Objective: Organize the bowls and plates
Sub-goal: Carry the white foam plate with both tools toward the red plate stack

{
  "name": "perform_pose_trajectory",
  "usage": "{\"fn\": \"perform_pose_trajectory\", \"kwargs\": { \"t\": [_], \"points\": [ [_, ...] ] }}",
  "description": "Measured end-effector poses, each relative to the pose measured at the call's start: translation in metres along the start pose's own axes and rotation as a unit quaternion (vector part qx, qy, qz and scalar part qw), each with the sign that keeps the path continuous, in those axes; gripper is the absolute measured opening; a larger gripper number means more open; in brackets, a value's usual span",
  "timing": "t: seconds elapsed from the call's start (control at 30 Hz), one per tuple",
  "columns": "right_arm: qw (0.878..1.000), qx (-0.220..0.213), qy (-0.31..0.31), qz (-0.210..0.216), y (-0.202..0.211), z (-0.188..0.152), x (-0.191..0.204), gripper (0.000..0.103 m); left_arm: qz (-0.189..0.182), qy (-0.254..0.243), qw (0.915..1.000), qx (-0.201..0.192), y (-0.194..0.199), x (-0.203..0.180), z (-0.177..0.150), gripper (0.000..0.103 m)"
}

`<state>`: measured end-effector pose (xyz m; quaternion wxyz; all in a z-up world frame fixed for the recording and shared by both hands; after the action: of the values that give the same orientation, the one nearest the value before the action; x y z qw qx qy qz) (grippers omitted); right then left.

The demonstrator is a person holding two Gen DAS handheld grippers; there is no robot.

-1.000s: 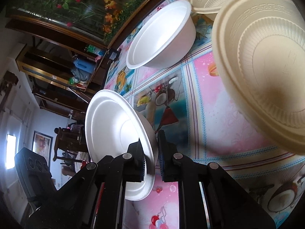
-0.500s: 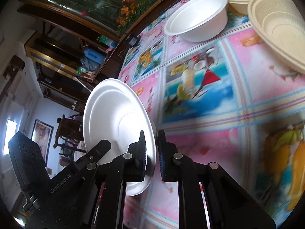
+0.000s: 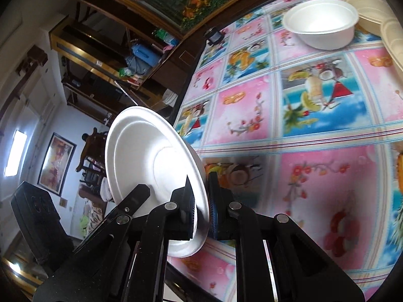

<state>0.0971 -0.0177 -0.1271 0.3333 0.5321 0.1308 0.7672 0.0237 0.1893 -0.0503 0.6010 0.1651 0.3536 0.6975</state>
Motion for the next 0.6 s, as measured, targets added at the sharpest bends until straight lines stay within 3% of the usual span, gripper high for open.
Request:
{"fn": "perform_pose_trajectory", "kwargs": {
  "t": [0.37,0.6],
  "points": [
    [0.998,0.057,0.031,0.005,-0.056,-0.019,0.051,0.011,0.037,0.040,0.9985,0.004,0.006,0.064,-0.005,0.010],
    [0.994,0.094,0.052,-0.006,-0.096,-0.036,0.070,0.012,0.057,0.055,0.9964,0.029,-0.005,0.091,-0.014,0.011]
  ]
}}
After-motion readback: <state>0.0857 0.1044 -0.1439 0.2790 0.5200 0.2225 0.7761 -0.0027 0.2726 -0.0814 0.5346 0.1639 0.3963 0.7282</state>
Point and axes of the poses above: each gripper's, at about its wrist camera, not at the fingertips, and y roughly against the way its jaws point, x to its left, z to its top, the point moved 3 cm from there along -y, roughly the way its jaws point
